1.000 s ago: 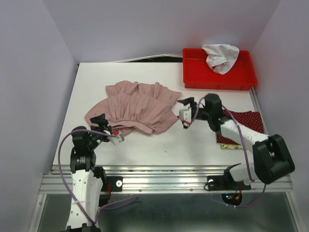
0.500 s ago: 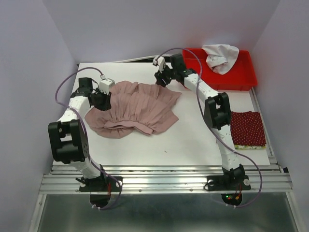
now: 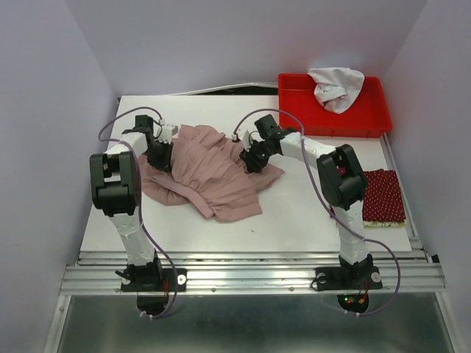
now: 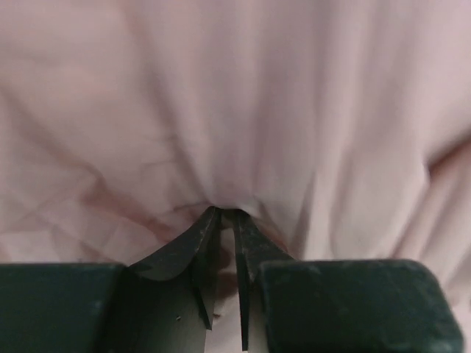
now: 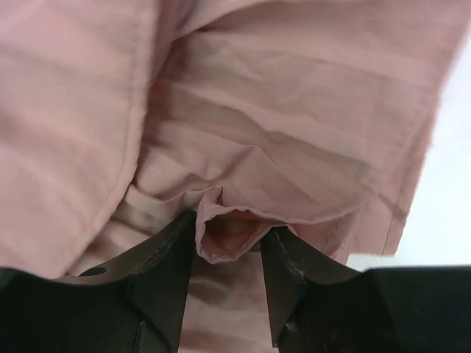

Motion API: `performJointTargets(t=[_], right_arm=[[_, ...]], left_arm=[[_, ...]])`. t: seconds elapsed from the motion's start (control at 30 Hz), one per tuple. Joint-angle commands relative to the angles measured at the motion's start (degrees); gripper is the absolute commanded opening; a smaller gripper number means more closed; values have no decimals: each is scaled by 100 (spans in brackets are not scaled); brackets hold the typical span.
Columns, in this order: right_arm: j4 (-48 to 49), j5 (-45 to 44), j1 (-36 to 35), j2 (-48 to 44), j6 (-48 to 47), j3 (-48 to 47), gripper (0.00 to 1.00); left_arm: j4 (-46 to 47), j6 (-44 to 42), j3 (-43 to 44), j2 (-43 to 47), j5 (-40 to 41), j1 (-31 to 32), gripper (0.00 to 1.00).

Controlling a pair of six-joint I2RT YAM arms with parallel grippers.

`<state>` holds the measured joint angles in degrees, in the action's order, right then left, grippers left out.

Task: Fold and stack the skirts
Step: Flatten the skirt out

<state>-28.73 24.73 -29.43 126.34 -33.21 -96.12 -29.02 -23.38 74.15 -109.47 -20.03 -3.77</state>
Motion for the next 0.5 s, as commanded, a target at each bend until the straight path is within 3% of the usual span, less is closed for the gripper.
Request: performJointTargets(t=[0.0, 0.17, 0.2, 0.33, 0.47], right_arm=[[-880, 277, -335, -460, 235, 891, 46], [-774, 743, -450, -1225, 1341, 1192, 52], [-809, 752, -450, -1322, 1474, 1009, 60], [-994, 560, -450, -1937, 1643, 734, 73], [-968, -203, -450, -2754, 671, 1339, 81]], left_arm=[[361, 88, 1152, -681, 421, 52, 25], [248, -447, 2024, -550, 9, 78, 41], [160, -744, 2016, -401, -35, 87, 45], [45, -1800, 1132, 1144, -492, 87, 53], [-157, -3013, -299, 2858, -712, 96, 57]])
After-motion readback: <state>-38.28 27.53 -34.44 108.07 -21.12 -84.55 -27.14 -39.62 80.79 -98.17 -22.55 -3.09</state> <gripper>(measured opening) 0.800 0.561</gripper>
